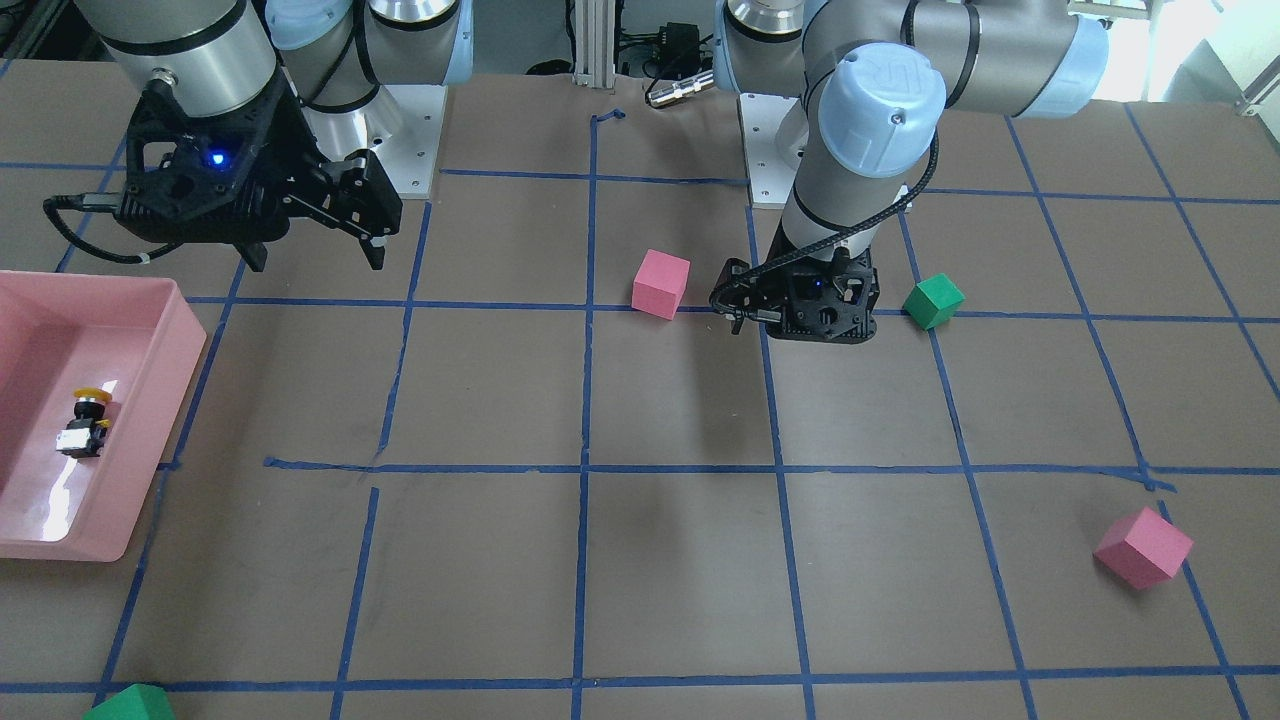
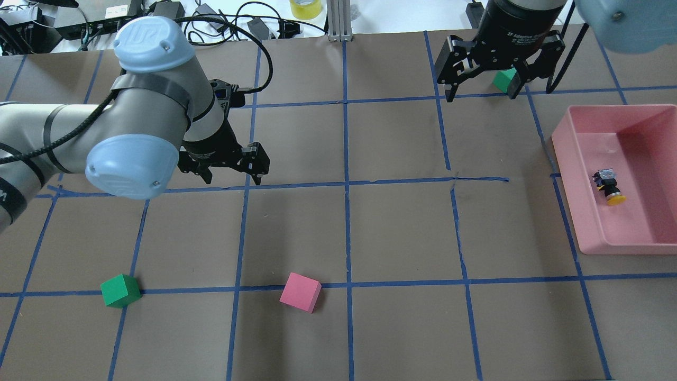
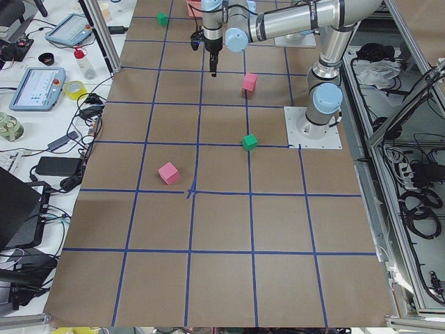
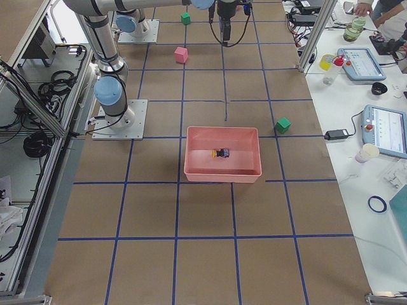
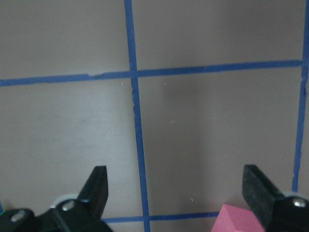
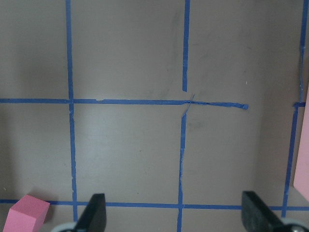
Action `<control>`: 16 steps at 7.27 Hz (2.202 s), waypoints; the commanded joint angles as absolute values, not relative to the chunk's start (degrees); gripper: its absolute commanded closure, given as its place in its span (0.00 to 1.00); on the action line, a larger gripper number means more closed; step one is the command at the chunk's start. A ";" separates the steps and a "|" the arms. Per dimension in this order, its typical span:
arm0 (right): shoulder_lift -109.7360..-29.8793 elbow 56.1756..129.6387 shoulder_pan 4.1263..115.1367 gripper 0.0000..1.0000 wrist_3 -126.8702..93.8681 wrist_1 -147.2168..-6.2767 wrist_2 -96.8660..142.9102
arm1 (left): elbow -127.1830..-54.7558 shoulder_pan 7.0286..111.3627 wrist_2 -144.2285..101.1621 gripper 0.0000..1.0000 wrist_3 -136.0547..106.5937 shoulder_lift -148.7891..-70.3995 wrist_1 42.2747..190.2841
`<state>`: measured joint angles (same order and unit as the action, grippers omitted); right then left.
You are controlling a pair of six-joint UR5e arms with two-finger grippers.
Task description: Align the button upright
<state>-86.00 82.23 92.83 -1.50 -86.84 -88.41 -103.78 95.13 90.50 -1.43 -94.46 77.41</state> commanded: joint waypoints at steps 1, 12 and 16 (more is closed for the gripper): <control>-85.96 82.27 92.64 0.00 -1.41 -86.84 -88.50 | -102.65 95.01 90.62 0.00 -1.05 -95.53 84.35; -85.69 82.35 92.20 0.00 -0.71 -86.40 -88.59 | -94.40 87.99 90.88 0.00 3.96 -92.56 74.77; -85.87 82.35 92.11 0.00 -0.35 -85.87 -89.73 | -93.43 87.28 92.72 0.00 -3.98 -89.75 89.42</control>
<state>-85.67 82.42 92.17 -0.31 -86.28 -88.90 -94.14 87.29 92.25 1.12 -90.85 82.96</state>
